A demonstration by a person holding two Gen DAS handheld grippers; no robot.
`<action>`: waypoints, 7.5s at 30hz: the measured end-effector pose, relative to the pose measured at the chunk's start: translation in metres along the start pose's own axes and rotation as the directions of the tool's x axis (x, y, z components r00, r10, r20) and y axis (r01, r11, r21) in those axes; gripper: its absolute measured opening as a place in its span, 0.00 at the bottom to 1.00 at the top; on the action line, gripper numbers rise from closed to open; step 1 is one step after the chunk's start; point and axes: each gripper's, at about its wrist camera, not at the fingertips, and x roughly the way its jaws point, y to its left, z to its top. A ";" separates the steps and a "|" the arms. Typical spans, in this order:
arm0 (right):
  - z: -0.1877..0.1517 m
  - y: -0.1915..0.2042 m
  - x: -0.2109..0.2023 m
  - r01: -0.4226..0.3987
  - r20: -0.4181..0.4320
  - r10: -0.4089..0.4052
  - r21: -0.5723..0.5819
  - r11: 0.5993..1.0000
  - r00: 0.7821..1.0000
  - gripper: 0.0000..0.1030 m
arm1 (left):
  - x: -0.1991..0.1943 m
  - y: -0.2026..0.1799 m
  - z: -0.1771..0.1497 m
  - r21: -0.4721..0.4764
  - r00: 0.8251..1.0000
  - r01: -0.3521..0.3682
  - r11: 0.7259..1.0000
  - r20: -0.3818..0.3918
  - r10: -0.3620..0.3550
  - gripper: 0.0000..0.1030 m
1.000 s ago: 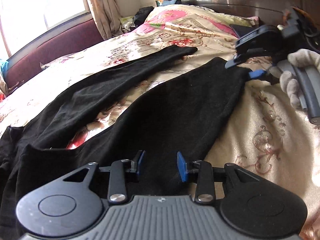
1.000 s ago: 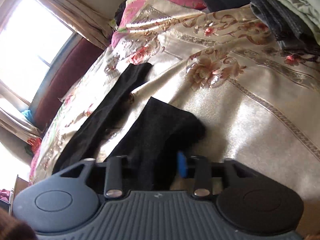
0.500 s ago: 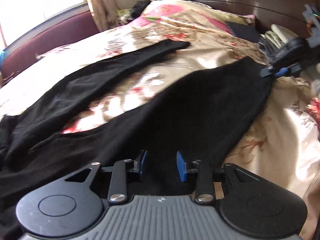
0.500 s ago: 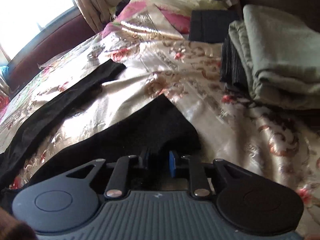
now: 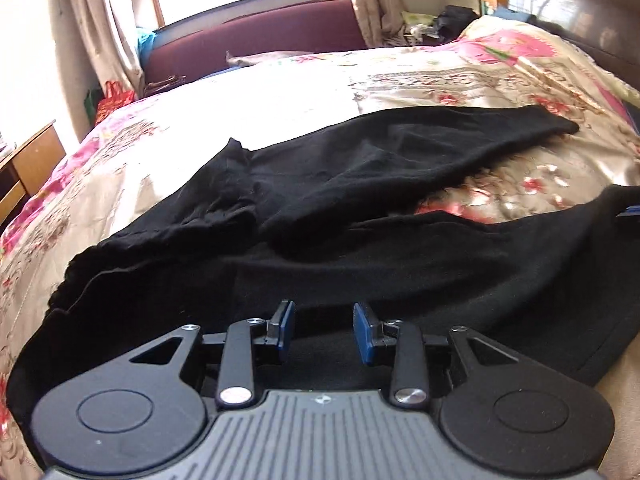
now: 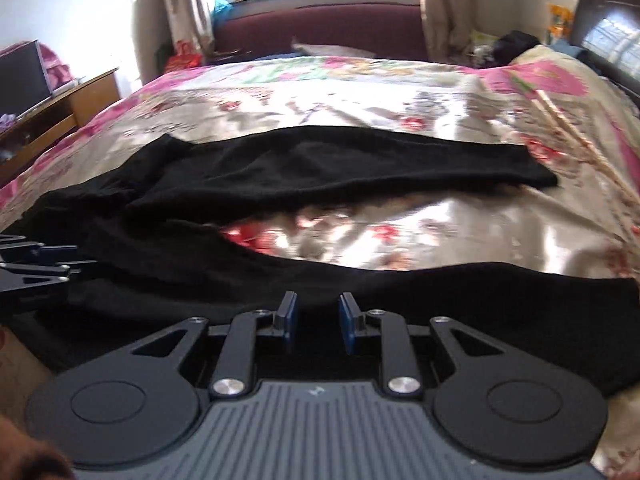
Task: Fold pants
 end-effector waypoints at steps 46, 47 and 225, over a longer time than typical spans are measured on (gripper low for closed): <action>0.227 0.080 0.289 -0.231 -0.276 0.056 -0.655 0.720 0.959 0.40 | 0.133 0.254 0.111 -0.037 0.997 -0.063 0.997 -0.039 0.062 0.59; 0.228 0.079 0.297 -0.258 -0.322 0.049 -0.651 0.714 0.945 0.40 | 0.137 0.257 0.112 -0.036 0.998 -0.044 0.998 -0.050 0.043 0.59; -0.063 -0.262 -0.054 0.177 -0.012 -0.222 0.648 0.740 0.975 0.18 | -0.016 -0.124 -0.012 0.442 0.946 0.316 0.840 -0.074 -0.316 0.23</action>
